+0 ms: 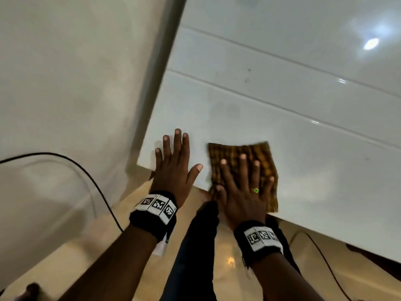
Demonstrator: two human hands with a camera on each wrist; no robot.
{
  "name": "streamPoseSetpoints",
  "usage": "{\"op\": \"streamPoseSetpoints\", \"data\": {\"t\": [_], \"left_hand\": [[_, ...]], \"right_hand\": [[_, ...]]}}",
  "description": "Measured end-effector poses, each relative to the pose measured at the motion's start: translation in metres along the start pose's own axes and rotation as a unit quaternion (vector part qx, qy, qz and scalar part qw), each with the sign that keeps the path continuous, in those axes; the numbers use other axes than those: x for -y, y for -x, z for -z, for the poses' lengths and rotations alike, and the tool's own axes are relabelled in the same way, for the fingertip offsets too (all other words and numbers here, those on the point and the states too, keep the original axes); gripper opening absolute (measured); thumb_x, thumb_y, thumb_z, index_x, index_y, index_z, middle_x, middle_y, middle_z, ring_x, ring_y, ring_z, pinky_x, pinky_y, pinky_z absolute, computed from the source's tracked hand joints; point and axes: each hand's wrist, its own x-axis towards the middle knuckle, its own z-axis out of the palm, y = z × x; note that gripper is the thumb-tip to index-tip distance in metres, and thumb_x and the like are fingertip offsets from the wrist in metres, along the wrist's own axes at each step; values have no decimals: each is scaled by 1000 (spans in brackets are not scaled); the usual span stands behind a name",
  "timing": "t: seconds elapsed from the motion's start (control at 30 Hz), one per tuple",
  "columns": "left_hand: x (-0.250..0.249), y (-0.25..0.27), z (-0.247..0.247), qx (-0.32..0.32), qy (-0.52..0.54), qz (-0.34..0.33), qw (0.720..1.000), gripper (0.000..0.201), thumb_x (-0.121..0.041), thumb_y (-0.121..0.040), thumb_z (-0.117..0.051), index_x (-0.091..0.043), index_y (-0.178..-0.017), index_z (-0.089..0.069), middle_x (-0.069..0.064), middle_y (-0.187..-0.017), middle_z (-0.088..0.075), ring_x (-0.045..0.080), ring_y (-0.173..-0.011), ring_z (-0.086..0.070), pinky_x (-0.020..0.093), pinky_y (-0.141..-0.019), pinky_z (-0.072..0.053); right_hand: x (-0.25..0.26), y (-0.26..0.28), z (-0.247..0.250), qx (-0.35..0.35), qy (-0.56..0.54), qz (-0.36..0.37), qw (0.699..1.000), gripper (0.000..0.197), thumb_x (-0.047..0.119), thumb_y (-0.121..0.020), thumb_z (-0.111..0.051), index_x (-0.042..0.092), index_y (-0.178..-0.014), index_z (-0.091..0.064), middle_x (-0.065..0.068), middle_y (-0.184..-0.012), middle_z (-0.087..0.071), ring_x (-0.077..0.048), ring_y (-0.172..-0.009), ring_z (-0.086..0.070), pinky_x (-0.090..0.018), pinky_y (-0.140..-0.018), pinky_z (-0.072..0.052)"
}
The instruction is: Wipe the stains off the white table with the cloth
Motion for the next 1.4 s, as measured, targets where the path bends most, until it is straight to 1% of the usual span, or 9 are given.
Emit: {"op": "streamPoseSetpoints", "data": {"t": [0.2, 0.37, 0.47, 0.63, 0.77, 0.97, 1.07, 1.2, 1.4], "left_hand": [[-55, 2, -29, 47, -58, -46, 996, 69, -59, -96, -10, -36, -152, 24, -5, -156, 40, 27, -145, 36, 57, -121, 9], [-80, 1, -45, 42, -110, -44, 992, 73, -62, -93, -9, -32, -154, 19, -2, -161, 31, 28, -147, 28, 64, -119, 5], [-108, 6, -57, 44, -155, -87, 983, 79, -65, -93, -13, -26, -156, 15, 3, -165, 21, 35, -151, 18, 67, -118, 0], [-164, 18, -91, 82, -187, -163, 965, 83, -69, -91, -22, -31, -156, 14, 2, -166, 19, 35, -152, 13, 68, -118, -3], [-217, 10, -112, 46, -195, -174, 964, 76, -55, -99, -30, -29, -156, 13, 4, -164, 24, 39, -151, 13, 68, -118, -3], [-278, -8, -125, 45, -198, -162, 966, 77, -62, -97, -22, -28, -157, 12, 9, -165, 20, 41, -151, 14, 69, -117, -3], [-302, -8, -136, 65, -214, -192, 955, 80, -68, -92, -13, -29, -155, 18, 5, -163, 27, 38, -151, 18, 67, -118, 2], [-341, -5, -157, 77, -244, -246, 935, 84, -71, -89, -8, -26, -156, 15, 8, -164, 23, 40, -151, 13, 69, -117, -3], [-383, -6, -183, 83, -265, -236, 931, 88, -70, -86, -22, -25, -158, 2, 7, -166, 15, 39, -152, 13, 74, -113, -3]], "right_hand": [[-11, 7, -1, -24, -44, -72, 996, 66, 60, -98, -35, 42, -157, -11, -10, -167, 3, -40, -152, 5, -72, -114, 0], [-54, 19, 0, -25, -38, 3, 999, 62, 57, -99, -34, 43, -156, -16, 0, -168, -6, -31, -154, -3, -68, -115, -8], [-143, 53, 0, -38, -15, -104, 994, 62, 57, -98, -33, 41, -156, -19, -2, -168, -4, -33, -153, -7, -67, -116, -7], [-257, 100, 5, -29, -74, -275, 958, 67, 61, -96, -18, 39, -158, -9, -6, -166, 16, -33, -152, 17, -72, -113, -4], [-234, 85, 9, -38, -68, -244, 967, 69, 61, -96, -31, 41, -158, -10, -16, -166, 7, -43, -151, 11, -73, -113, 1], [-265, 99, 14, -46, -44, -79, 995, 61, 59, -100, -33, 45, -156, -15, -2, -168, -3, -34, -154, 0, -68, -115, -7], [-340, 125, 9, -56, -40, -188, 980, 62, 58, -98, -32, 44, -156, -17, -1, -168, -5, -33, -154, -6, -67, -116, -6], [-430, 156, 12, -60, -97, -368, 923, 63, 63, -97, -19, 45, -156, -6, -3, -168, 11, -32, -152, 13, -70, -114, -2], [-398, 145, 16, -80, -98, -292, 948, 70, 67, -93, -36, 46, -156, -13, -16, -166, 7, -41, -151, 11, -65, -116, 6]]}}
